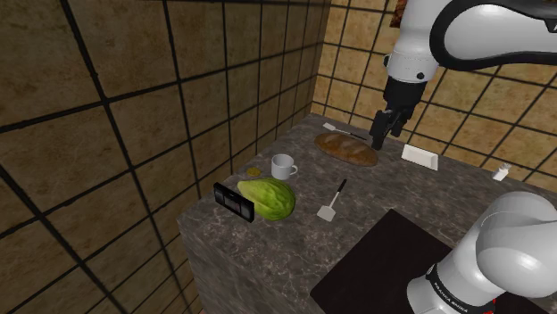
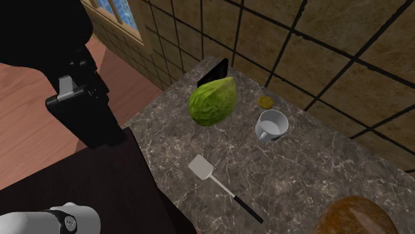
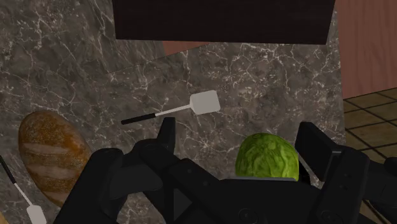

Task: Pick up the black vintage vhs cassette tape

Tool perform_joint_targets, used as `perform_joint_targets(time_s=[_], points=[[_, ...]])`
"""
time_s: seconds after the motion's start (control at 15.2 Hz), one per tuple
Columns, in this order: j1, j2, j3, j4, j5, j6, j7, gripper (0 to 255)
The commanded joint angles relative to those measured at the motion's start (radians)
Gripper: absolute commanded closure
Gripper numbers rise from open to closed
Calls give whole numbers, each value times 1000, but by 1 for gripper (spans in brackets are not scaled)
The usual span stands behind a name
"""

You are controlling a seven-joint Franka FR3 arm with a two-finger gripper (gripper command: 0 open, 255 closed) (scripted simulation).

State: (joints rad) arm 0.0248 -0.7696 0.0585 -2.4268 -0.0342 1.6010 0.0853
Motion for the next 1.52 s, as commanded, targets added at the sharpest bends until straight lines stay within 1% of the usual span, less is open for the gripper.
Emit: perform_joint_targets(time_s=[0.0,0.33,0.73,1.12,1.45], points=[[0,0,0,0,0,0,0,0],[19,159,31,7,16,151,14,0],[36,372,70,59,20,309,32,0],[51,597,108,157,2,434,57,0],[67,788,133,272,-31,506,83,0]])
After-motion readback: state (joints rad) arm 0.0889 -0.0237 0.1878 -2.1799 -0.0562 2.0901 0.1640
